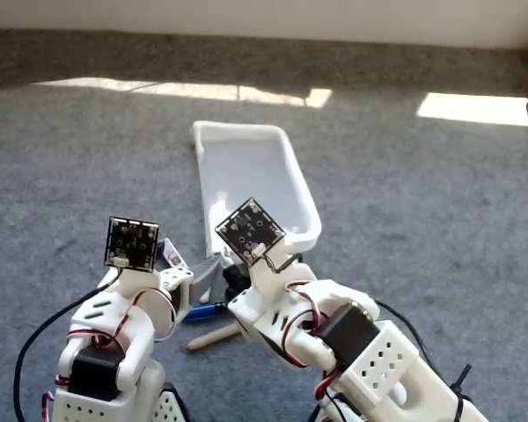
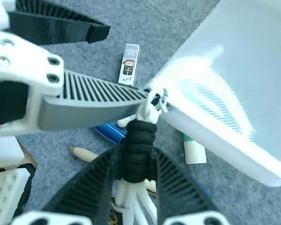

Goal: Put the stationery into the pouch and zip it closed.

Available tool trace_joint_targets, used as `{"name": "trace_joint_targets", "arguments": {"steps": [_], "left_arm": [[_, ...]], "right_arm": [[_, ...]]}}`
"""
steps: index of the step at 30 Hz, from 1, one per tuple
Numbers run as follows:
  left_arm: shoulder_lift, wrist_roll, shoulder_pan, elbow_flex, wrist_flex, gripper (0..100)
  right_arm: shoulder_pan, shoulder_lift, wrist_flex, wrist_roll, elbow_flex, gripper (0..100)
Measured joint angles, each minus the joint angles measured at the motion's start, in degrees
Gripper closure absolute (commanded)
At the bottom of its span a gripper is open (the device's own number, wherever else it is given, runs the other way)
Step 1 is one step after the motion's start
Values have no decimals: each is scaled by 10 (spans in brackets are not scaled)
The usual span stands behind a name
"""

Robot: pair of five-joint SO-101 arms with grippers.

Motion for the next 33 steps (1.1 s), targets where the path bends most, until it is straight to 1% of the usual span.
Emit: {"name": "trace_joint_targets", "arguments": {"steps": [9, 12, 15, 18, 22, 24, 29, 33], "left_arm": [[0, -1, 2, -10, 12, 675], [1, -4, 2, 11, -11, 680], [0, -28, 2, 25, -28, 719], [1, -47, 2, 26, -33, 730], [1, -51, 2, 26, -33, 733], [1, -51, -9, 29, -37, 733], [1, -51, -33, 70, -89, 736], [1, -51, -35, 75, -103, 812]], "right_arm": [[-1, 0, -1, 0, 0, 992], [-1, 0, -1, 0, 0, 992], [-1, 0, -1, 0, 0, 992], [-2, 0, -1, 0, 0, 992], [-2, 0, 2, 0, 0, 992], [-2, 0, 4, 0, 0, 992], [-2, 0, 7, 0, 0, 992], [-12, 0, 13, 0, 0, 992]]}}
